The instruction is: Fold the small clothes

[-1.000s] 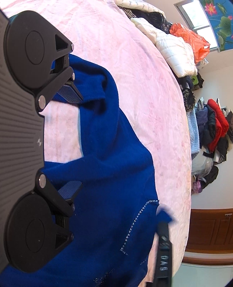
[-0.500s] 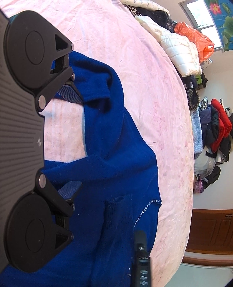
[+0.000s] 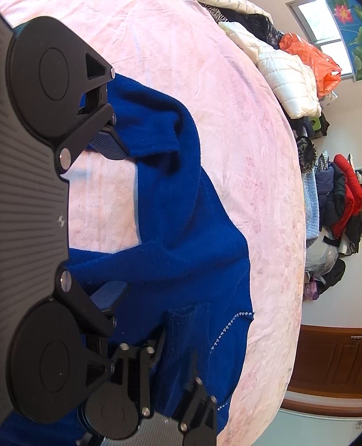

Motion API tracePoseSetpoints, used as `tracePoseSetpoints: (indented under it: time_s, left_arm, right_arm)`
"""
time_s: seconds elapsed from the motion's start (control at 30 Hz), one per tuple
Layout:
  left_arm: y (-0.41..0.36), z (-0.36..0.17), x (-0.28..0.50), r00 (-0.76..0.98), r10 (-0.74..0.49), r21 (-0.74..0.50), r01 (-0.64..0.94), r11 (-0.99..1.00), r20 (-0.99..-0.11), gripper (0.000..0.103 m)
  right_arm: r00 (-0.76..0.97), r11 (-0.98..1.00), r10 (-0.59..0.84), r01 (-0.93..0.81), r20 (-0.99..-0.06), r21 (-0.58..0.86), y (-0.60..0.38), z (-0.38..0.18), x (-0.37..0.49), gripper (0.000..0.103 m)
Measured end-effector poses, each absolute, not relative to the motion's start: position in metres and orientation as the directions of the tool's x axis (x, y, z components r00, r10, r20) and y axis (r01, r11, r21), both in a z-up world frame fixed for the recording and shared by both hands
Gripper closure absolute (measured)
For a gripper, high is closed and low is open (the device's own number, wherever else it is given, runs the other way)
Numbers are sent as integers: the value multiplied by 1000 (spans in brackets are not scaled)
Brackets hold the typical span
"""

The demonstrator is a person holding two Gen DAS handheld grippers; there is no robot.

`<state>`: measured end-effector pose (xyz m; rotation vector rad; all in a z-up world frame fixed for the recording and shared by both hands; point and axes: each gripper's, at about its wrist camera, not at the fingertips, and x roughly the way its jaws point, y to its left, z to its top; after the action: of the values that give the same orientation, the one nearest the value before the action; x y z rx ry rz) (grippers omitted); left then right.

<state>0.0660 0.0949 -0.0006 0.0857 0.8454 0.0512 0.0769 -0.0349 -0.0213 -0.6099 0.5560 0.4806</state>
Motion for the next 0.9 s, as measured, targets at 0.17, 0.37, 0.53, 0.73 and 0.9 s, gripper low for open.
tracePoseSetpoints:
  time_s: [0.17, 0.37, 0.53, 0.73, 0.9]
  left_arm:
    - [104, 1, 66, 661, 92, 88, -39, 995, -745, 8]
    - [114, 0, 68, 653, 101, 73, -70, 995, -750, 8]
    - [117, 1, 64, 653, 112, 86, -73, 994, -749, 8]
    - [127, 4, 55, 652, 131, 91, -94, 991, -747, 8]
    - [133, 0, 55, 627, 120, 53, -124, 991, -770, 8]
  right_arm:
    - [766, 783, 297, -537, -570, -313, -42, -11, 87, 95]
    - [825, 858, 344, -470, -449, -207, -61, 37, 97, 95]
    - [735, 801, 405, -572, -544, -177, -36, 14, 107, 94]
    - [676, 791, 436, -603, -594, -105, -28, -1, 95, 77]
    - [659, 820, 476, -572, -583, 23, -45, 8, 94, 57]
